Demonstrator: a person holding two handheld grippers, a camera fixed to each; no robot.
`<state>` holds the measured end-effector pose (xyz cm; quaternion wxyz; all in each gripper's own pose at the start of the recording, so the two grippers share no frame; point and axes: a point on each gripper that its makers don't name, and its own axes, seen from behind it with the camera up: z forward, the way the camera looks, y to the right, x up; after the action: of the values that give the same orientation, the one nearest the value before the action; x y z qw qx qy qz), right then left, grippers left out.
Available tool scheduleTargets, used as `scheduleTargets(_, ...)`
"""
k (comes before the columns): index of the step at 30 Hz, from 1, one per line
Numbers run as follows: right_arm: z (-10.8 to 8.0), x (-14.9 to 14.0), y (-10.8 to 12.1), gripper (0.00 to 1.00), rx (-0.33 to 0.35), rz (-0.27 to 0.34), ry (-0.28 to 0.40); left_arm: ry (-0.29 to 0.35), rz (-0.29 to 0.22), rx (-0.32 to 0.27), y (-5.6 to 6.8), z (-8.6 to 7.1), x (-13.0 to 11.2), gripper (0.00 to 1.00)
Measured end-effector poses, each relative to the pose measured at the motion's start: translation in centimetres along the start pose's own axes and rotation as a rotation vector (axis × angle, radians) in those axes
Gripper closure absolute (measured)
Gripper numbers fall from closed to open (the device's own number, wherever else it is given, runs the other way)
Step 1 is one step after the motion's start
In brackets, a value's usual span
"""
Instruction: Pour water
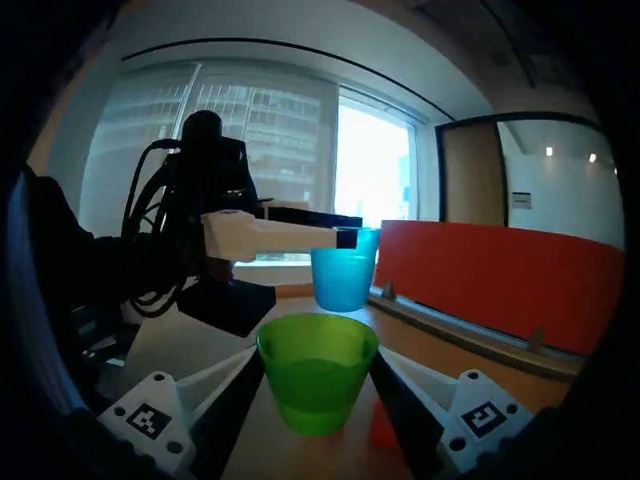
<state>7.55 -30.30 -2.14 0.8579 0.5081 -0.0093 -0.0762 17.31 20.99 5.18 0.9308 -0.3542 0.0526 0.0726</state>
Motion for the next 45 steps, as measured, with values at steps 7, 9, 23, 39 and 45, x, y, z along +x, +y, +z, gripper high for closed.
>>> scheduleTargets(7,-0.2,0.3,0.2,0.10,0.010,0.002,-0.019,-0.021,-0.047,-0.020,0.3,-0.1,-0.7,0.10)
scheduleTargets(9,-0.3,0.5,0.2,0.10,0.018,0.003,-0.030,-0.030,-0.061,-0.022,0.2,-0.2,-1.0,0.10)
scheduleTargets(23,-2.6,-2.2,1.6,0.10,0.057,0.030,-0.190,-0.170,-0.076,-0.032,0.0,-1.5,-5.9,0.10)
scheduleTargets(39,-4.7,-6.3,3.1,0.10,0.065,0.043,-0.308,-0.313,-0.057,-0.102,2.8,-2.4,-11.7,0.09)
scheduleTargets(45,-5.2,-8.1,3.7,0.10,0.064,0.043,-0.353,-0.351,-0.074,-0.137,4.3,-2.5,-13.7,0.09)
